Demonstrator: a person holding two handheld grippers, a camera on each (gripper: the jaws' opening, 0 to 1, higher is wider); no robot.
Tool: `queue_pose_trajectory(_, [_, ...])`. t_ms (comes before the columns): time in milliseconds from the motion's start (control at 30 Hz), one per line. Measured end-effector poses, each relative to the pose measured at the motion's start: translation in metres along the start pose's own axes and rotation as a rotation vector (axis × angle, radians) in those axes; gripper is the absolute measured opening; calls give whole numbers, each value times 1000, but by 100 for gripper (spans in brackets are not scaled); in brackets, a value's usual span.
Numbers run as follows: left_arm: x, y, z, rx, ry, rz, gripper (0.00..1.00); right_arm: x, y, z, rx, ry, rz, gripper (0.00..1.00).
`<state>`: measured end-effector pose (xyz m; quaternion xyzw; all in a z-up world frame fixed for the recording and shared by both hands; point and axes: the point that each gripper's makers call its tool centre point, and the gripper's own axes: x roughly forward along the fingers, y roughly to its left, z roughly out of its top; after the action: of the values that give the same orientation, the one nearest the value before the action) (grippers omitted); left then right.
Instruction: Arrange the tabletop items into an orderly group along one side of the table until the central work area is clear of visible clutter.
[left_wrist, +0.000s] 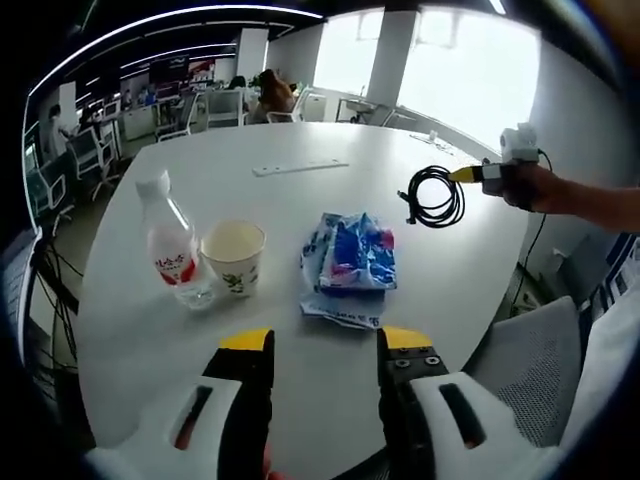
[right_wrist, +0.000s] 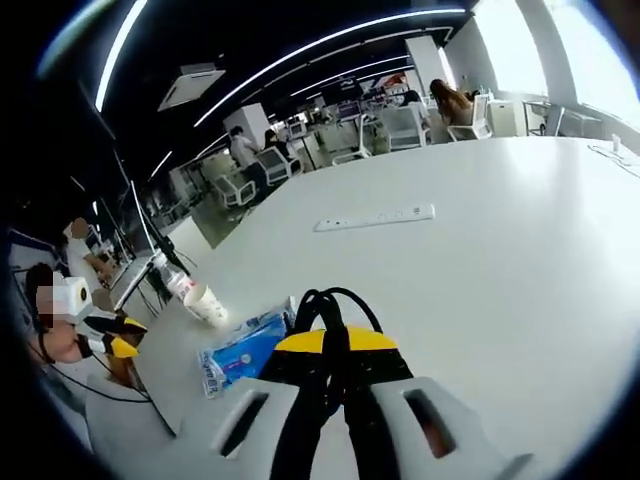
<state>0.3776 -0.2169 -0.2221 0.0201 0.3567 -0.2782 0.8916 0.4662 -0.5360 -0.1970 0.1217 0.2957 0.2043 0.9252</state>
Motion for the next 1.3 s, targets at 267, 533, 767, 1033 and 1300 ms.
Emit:
queue_pose_trajectory(267, [2,-6,-4,-4,9,-5,40,-9,-18,-28,40,30,-16,2])
queue_pose_trajectory(533, [3,-9,-5,-4,12,-8,40,-5,-29,-47,80,56,-25,2])
queue_pose_trajectory(767, [-3,-9,-8,-6,8,-1,40,-2,-33,-68,103,94,-35,2])
queue_pose_trajectory(1033, [-7,-6,-14,-13,15,8,40,-2,-37,-78,135,105,-49,2])
queue_pose_trajectory(1300, [-11,-6,-14,-16,13,13,40,-2,-43,-85,152,138,-82,2])
